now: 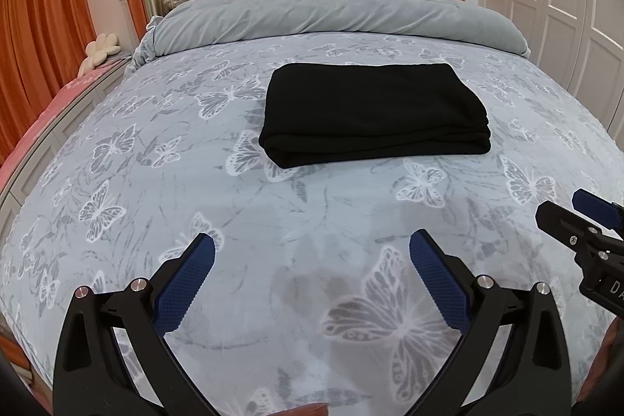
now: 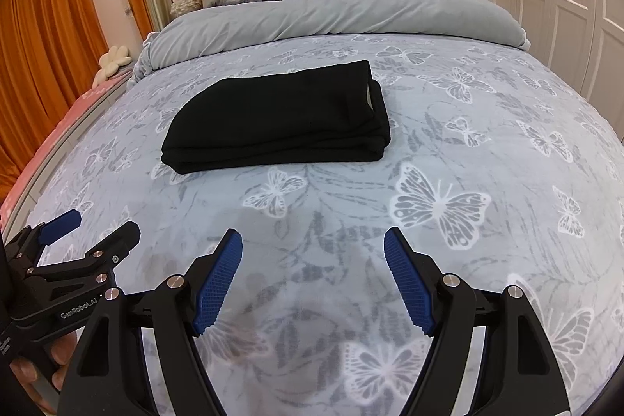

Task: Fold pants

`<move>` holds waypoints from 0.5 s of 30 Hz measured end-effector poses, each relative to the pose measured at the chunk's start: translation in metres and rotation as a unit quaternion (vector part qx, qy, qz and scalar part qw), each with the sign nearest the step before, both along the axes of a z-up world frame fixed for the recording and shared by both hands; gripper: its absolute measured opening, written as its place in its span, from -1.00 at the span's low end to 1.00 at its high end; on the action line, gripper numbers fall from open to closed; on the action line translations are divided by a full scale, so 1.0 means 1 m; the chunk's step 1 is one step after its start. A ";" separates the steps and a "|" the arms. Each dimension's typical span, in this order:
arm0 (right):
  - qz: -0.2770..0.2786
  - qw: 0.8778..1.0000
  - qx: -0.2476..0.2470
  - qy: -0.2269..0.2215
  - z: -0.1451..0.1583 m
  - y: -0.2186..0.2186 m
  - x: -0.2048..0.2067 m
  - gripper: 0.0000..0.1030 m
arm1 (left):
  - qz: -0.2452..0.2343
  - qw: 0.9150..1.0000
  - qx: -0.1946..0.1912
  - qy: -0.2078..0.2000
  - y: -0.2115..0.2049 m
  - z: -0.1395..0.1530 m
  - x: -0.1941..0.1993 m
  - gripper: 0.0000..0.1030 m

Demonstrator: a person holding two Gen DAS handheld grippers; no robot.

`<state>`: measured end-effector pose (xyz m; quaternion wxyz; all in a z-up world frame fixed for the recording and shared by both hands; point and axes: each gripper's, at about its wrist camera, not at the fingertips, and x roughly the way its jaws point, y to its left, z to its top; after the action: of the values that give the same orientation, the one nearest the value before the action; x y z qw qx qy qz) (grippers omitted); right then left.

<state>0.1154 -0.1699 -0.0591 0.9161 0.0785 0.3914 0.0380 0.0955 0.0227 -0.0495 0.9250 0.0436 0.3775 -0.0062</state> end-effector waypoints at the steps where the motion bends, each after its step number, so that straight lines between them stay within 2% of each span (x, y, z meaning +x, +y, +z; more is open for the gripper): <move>1: 0.000 1.000 0.000 0.000 0.000 0.000 0.000 0.42 | 0.001 1.000 0.001 0.000 0.001 0.000 0.000 0.91; 15: 0.001 1.000 -0.001 0.000 0.000 0.001 0.000 0.42 | -0.001 1.000 -0.002 -0.002 -0.001 0.000 0.002 0.90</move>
<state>0.1154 -0.1690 -0.0589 0.9162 0.0772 0.3913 0.0380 0.0978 0.0213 -0.0499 0.9258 0.0424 0.3756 -0.0080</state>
